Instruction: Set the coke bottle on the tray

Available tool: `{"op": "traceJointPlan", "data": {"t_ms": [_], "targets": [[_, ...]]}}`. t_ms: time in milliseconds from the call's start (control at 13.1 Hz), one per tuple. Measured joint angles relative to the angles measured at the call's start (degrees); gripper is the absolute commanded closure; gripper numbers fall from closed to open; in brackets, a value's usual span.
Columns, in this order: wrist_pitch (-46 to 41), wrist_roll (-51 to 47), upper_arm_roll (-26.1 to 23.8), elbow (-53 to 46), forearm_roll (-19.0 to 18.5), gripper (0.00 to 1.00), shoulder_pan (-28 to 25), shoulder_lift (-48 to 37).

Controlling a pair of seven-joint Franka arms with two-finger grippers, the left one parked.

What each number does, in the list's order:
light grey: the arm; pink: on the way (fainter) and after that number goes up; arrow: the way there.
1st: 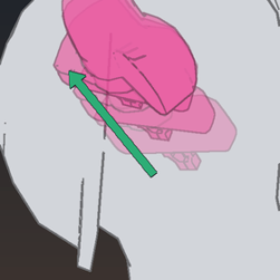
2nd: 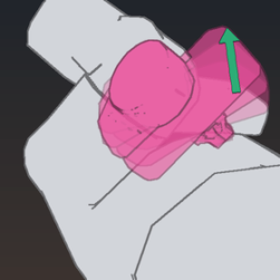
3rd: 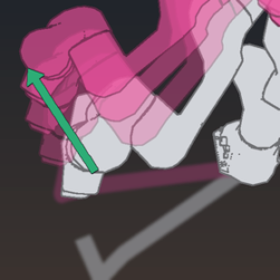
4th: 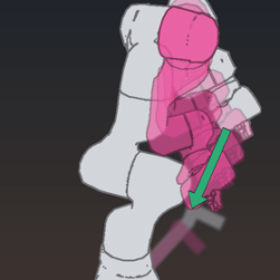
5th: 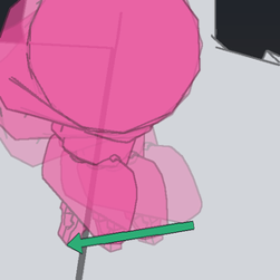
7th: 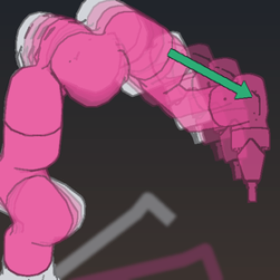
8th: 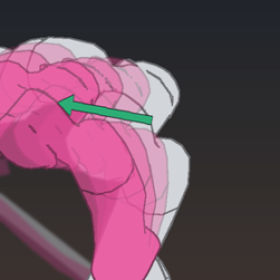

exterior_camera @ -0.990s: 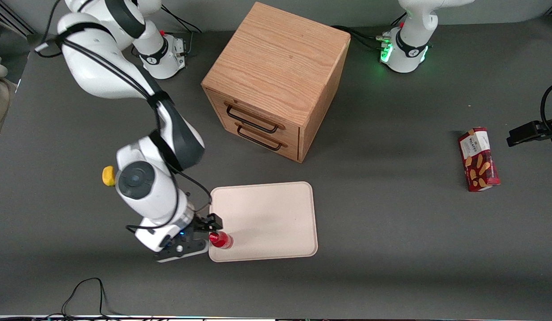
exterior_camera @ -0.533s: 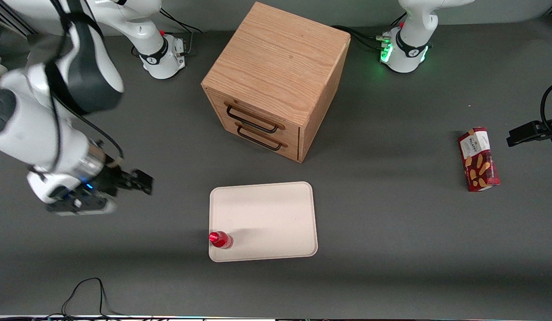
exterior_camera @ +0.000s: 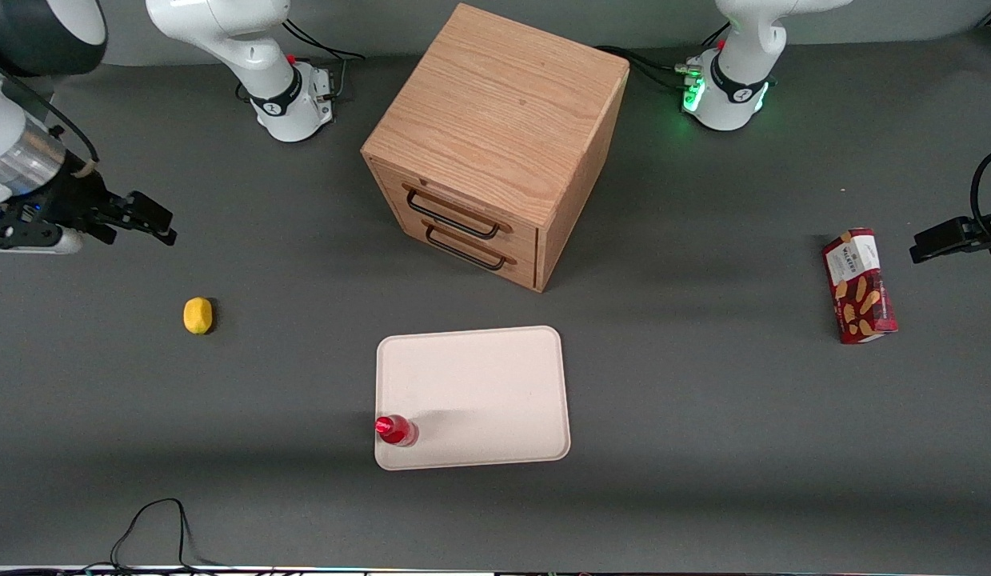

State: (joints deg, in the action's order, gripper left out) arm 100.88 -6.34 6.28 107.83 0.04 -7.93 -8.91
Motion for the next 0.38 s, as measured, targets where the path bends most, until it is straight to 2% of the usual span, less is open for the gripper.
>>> {"op": "traceJointPlan", "data": {"t_ms": [381], "targets": [[-1.0, 0.0, 0.0, -2.7, 0.0, 0.0, -0.3, 1.0]]}}
